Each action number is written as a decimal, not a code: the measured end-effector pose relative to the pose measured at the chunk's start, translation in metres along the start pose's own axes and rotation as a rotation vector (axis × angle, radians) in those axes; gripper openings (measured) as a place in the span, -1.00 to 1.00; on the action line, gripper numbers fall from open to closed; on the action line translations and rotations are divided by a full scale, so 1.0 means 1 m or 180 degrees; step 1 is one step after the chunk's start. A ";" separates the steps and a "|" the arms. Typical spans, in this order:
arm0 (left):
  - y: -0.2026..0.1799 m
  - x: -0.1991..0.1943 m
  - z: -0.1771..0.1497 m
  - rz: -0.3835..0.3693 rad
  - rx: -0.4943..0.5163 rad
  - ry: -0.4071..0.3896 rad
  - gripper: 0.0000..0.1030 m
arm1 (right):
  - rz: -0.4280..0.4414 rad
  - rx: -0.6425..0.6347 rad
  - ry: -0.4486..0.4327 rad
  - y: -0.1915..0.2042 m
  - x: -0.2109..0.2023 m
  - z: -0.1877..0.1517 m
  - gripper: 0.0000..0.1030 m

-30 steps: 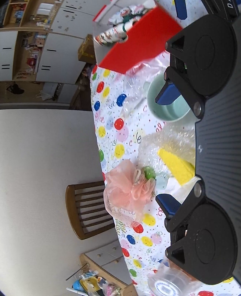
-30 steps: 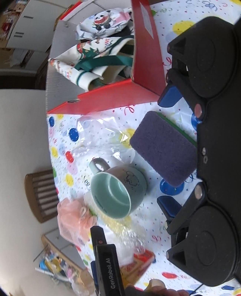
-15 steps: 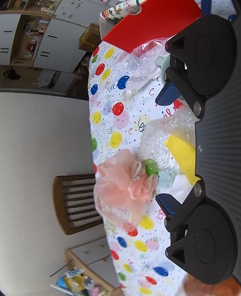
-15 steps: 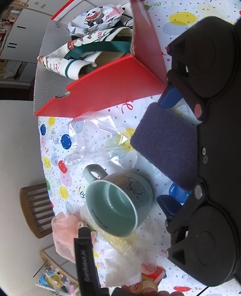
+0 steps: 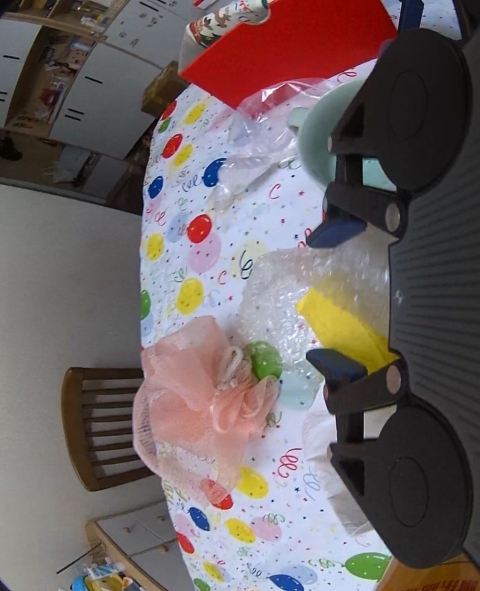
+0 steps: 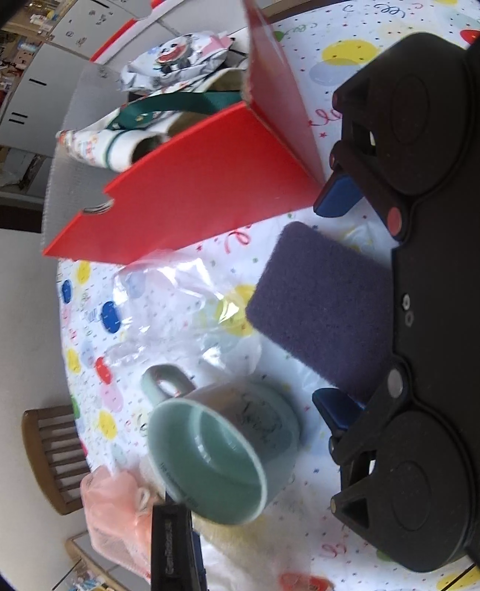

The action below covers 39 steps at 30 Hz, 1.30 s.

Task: Organize soft objects
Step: 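Grasp the purple sponge with the right gripper while the left gripper grasps the bubble wrap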

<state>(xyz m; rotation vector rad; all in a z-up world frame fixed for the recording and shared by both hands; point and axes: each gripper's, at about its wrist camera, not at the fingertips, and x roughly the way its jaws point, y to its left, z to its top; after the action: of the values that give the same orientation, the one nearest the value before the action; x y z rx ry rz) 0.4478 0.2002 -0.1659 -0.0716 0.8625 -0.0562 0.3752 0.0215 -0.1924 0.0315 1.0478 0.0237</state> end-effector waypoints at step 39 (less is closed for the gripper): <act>0.000 -0.108 0.001 -0.0270 -0.0322 -0.0522 -0.92 | 0.0913 -0.0091 -0.0295 -0.063 -0.091 -0.006 0.65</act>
<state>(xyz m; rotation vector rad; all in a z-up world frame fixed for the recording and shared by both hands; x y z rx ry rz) 0.3786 0.2090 -0.0838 -0.2050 0.6978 -0.0850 0.3249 -0.0442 -0.1194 0.1553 0.9435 0.2947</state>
